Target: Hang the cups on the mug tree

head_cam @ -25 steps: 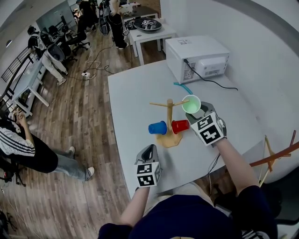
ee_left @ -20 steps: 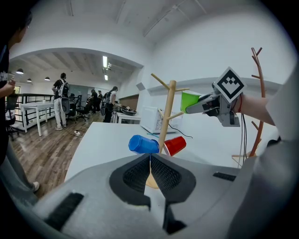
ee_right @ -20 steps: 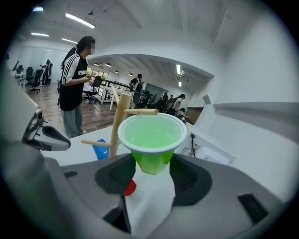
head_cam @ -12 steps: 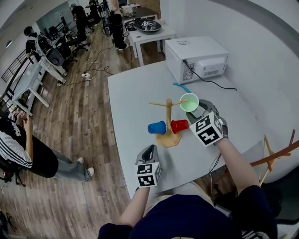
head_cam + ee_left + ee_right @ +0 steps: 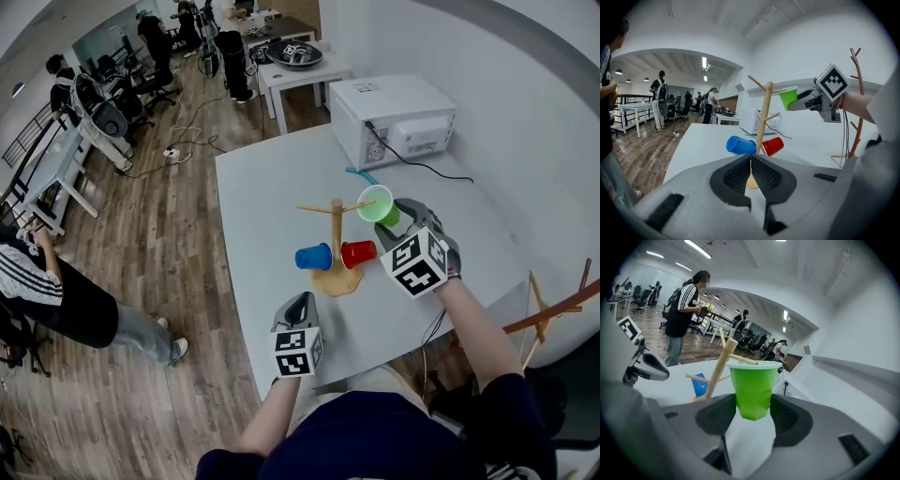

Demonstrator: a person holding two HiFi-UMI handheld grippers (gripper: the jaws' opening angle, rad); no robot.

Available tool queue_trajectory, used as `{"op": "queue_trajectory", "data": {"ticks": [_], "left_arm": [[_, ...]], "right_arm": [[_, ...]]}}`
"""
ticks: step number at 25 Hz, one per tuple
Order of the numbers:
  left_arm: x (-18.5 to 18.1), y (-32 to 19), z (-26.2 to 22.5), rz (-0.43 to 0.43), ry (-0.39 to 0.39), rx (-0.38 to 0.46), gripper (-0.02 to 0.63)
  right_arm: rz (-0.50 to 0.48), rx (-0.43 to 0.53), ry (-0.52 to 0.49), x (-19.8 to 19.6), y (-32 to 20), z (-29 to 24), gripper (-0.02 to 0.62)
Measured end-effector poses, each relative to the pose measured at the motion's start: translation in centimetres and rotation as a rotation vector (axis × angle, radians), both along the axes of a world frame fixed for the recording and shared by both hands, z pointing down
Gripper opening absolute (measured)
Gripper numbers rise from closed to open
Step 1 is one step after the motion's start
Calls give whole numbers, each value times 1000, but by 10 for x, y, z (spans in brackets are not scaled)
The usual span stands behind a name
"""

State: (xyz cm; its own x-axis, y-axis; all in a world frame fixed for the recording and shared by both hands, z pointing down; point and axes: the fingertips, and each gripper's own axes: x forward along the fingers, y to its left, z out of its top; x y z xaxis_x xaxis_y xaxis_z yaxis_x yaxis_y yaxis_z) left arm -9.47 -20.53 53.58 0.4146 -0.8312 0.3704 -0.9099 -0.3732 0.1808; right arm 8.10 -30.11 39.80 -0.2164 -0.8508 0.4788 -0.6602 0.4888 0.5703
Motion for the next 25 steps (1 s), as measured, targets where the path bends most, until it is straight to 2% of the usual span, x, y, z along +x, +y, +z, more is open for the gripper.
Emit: {"op": "queue_trajectory", "data": {"ticks": [25], "left_arm": [[0, 2, 0, -9, 9, 5, 20]], "right_arm": [[-96, 21, 124, -27, 7, -14, 239]]}}
